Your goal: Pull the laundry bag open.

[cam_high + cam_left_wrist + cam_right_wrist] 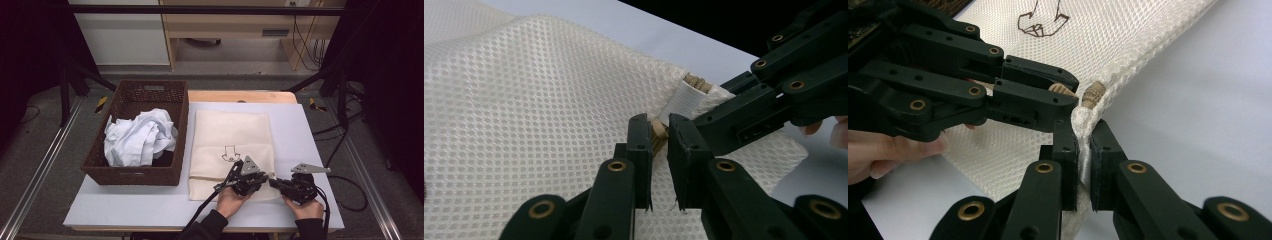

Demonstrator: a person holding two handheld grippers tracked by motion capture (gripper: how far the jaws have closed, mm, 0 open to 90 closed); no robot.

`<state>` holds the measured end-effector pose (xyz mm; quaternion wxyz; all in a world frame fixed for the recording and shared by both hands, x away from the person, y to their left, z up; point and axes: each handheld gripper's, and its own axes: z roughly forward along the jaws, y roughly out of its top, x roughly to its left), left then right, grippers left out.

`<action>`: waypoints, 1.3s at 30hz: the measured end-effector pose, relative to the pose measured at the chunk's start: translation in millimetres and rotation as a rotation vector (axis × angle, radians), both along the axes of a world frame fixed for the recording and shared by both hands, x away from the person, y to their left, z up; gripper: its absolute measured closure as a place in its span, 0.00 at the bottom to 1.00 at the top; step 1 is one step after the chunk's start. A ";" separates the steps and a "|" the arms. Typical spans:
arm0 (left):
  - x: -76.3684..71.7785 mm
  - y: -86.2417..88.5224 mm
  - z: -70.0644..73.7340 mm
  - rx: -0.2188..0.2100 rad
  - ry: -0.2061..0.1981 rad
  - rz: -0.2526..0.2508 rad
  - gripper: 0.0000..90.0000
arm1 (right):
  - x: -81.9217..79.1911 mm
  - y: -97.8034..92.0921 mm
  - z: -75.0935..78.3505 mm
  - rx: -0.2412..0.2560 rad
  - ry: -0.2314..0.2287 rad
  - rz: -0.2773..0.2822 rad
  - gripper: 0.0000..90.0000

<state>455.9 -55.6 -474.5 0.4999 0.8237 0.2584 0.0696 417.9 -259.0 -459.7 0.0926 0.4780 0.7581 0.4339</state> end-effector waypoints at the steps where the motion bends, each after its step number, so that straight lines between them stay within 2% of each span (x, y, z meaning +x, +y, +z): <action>1: 0.1 -0.3 -0.4 0.005 0.002 0.002 0.89 | 0.0 0.0 0.0 0.000 0.000 0.000 0.94; 4: -0.3 -0.8 -0.9 0.008 0.003 -0.003 0.91 | 0.2 0.0 -0.2 -0.002 0.000 0.002 0.94; 6: -0.5 -0.6 -0.4 0.005 -0.002 0.000 0.87 | 0.0 0.1 -0.2 -0.002 0.001 0.002 0.94; 10: 1.5 1.3 0.7 -0.003 0.005 0.013 0.85 | 0.0 0.4 -0.1 -0.001 0.003 0.004 0.94; 17: 0.8 0.0 0.3 -0.004 0.015 -0.008 0.89 | 0.3 0.6 -0.6 -0.007 0.006 -0.001 0.94; 33: -1.9 1.2 -6.0 0.007 0.036 -0.017 0.91 | 0.5 0.1 -1.4 -0.006 0.000 -0.002 0.94; 37: -2.7 2.1 -5.9 -0.002 0.029 -0.017 0.96 | 0.4 -1.0 -1.9 -0.003 -0.009 -0.014 0.87; 39: -2.8 1.8 -6.4 0.003 0.026 -0.020 0.96 | 0.8 -3.0 -2.4 0.016 -0.021 -0.027 0.85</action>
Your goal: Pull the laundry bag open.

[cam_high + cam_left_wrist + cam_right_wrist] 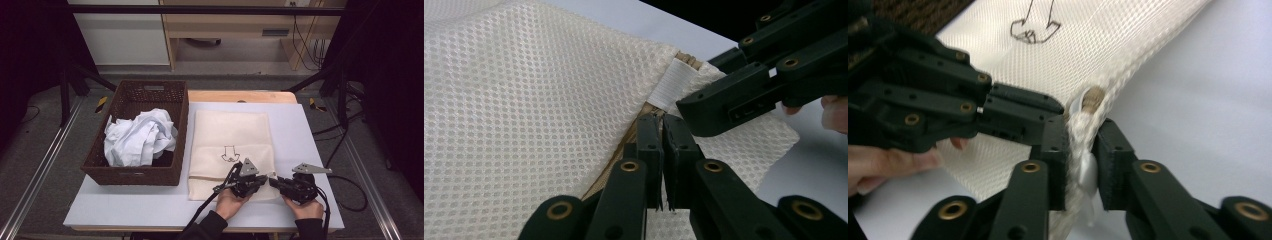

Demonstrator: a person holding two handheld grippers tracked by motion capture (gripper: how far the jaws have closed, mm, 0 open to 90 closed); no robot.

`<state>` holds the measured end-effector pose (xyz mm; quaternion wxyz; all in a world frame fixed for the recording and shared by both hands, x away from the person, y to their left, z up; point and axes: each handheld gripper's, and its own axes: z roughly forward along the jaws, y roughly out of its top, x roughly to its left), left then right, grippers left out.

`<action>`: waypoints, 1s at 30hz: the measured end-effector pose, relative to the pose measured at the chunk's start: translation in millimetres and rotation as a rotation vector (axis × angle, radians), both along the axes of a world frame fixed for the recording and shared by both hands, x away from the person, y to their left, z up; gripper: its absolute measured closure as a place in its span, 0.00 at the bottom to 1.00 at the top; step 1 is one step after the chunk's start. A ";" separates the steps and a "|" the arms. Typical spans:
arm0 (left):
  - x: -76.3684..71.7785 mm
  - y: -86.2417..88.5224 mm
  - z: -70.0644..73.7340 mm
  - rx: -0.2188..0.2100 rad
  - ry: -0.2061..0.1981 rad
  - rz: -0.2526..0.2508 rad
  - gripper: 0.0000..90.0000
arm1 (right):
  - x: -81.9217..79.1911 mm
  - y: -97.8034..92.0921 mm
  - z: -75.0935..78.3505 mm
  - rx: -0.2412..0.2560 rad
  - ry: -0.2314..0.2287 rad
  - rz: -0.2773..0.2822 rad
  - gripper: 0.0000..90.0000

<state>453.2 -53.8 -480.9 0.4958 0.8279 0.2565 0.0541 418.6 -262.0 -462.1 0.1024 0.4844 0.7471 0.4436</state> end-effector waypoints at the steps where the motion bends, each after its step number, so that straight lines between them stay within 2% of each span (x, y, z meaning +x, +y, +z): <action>1: -0.2 -0.2 -0.3 0.001 -0.004 0.000 0.96 | 0.5 -0.1 0.1 0.008 0.013 -0.006 0.85; 7: -0.6 -0.6 -1.0 0.006 -0.005 0.002 0.96 | 3.5 -0.4 -1.0 0.009 0.000 -0.013 0.85; 9: -0.6 -0.7 -1.2 0.004 -0.003 0.003 0.96 | 3.0 -0.5 -0.7 0.005 0.000 -0.007 0.92; 13: 0.2 -2.0 -3.3 0.006 0.023 0.012 0.95 | 2.6 1.2 -0.2 -0.009 0.001 0.002 0.93; 17: 0.4 -1.7 -2.9 -0.001 0.030 0.011 0.95 | 1.9 1.4 0.3 -0.007 -0.002 0.001 0.93; 22: -0.9 -1.3 -2.6 -0.007 0.024 0.017 0.96 | 1.0 0.8 0.9 -0.011 -0.007 -0.004 0.93; 26: -4.4 -1.1 -2.6 -0.020 0.007 0.042 0.96 | 0.1 0.1 1.2 -0.009 -0.025 -0.005 0.93; 30: -8.7 -1.8 -3.7 -0.013 -0.027 0.063 0.96 | -1.0 0.4 0.8 -0.004 -0.022 -0.015 0.93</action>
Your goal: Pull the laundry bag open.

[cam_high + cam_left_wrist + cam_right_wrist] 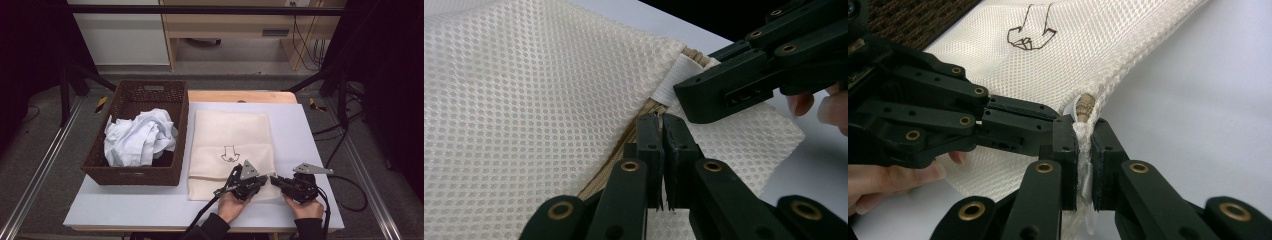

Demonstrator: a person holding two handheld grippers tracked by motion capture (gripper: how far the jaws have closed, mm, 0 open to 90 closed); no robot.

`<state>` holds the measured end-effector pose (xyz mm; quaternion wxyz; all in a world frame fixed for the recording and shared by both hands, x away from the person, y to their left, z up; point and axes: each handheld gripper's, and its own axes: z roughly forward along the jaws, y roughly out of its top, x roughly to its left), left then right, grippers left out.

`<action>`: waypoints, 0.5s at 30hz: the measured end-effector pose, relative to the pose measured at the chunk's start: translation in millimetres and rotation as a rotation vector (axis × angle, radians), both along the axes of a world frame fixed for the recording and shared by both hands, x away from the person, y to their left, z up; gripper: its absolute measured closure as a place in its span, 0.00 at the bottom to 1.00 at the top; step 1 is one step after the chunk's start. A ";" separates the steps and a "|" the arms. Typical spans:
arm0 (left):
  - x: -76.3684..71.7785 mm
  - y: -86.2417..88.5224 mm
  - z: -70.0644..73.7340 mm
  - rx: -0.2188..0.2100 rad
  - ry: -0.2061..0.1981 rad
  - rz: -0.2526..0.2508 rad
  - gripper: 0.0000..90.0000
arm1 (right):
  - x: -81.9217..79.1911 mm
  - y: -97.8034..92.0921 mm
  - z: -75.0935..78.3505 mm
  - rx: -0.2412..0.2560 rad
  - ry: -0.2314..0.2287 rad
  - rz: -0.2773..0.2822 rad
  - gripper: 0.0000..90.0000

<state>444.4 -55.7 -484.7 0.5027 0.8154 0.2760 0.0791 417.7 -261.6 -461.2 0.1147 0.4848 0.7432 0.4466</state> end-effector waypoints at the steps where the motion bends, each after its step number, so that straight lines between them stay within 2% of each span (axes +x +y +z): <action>1: -0.5 -0.1 0.1 0.000 -0.005 0.002 0.96 | 0.1 -0.5 -0.5 -0.003 -0.008 0.003 0.93; 4: -1.9 0.4 0.2 0.001 -0.017 0.007 0.96 | -0.2 -0.5 -0.3 -0.001 -0.012 0.003 0.93; 15: -5.5 2.0 0.4 -0.015 0.001 0.036 0.96 | -2.2 2.2 -0.2 -0.016 -0.026 -0.007 0.94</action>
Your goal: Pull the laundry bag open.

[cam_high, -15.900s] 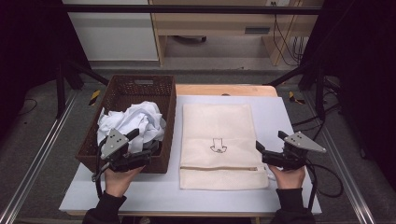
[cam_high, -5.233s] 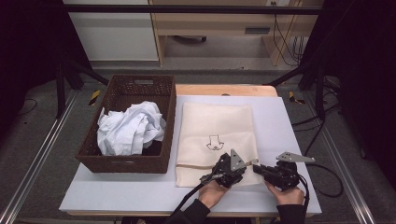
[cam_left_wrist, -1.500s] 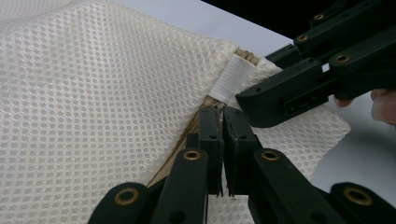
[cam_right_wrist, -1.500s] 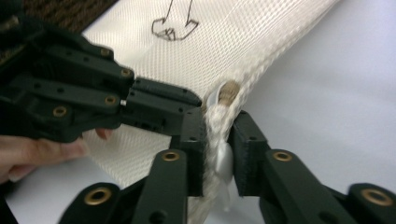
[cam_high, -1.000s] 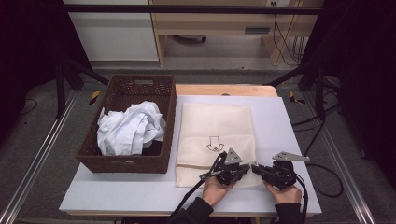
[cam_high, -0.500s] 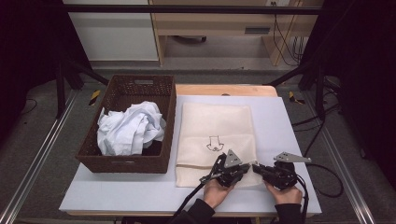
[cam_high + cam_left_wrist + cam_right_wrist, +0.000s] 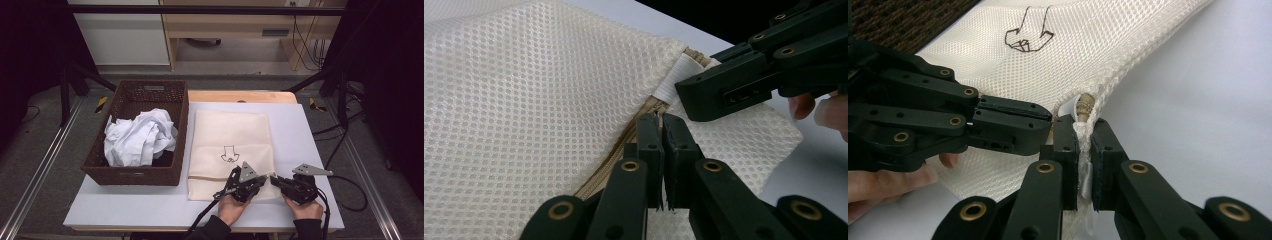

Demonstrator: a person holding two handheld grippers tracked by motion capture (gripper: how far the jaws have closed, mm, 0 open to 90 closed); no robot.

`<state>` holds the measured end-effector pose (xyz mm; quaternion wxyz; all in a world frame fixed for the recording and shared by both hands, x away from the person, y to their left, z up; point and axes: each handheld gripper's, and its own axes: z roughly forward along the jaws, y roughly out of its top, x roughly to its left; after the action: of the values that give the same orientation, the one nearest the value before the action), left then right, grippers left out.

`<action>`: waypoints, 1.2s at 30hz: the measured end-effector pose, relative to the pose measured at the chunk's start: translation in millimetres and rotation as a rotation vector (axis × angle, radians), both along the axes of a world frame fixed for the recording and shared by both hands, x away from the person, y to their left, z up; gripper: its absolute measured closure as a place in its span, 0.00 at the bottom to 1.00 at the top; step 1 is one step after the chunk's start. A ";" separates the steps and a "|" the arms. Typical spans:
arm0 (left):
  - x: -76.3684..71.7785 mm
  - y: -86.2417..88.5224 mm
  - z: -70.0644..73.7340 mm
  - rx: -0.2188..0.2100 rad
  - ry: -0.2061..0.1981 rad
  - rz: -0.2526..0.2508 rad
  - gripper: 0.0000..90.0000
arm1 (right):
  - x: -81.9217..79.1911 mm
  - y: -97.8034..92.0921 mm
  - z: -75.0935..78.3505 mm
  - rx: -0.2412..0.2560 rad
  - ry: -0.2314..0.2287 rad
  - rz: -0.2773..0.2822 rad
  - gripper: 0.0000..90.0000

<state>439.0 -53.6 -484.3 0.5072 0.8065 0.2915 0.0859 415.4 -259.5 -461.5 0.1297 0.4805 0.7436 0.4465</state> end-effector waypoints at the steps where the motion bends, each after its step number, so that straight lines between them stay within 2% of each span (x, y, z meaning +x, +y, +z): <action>1: -0.2 -0.2 0.0 -0.004 0.002 0.004 0.96 | -0.2 0.3 0.2 0.000 0.001 -0.004 0.94; 15: -1.8 0.7 2.1 -0.005 -0.005 0.014 0.96 | -0.3 0.1 -0.4 0.003 -0.002 -0.023 0.94; 24: 3.2 0.6 -1.1 -0.018 0.038 -0.009 0.95 | 0.0 -0.3 -2.5 0.011 0.008 -0.004 0.94; 27: 2.4 -0.3 -0.9 -0.007 0.027 -0.006 0.96 | 0.0 -0.4 -2.6 0.010 0.009 -0.004 0.94; 32: -2.4 -2.1 -0.2 0.006 -0.015 0.022 0.96 | 0.3 -0.7 -2.7 0.012 0.007 -0.007 0.94; 36: -2.5 -0.2 -0.3 -0.020 -0.004 0.038 0.96 | -0.4 -0.9 -2.6 0.012 0.008 -0.010 0.94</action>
<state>436.4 -53.9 -484.6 0.5142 0.7955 0.3066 0.0942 415.0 -260.4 -464.1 0.1264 0.4868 0.7389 0.4484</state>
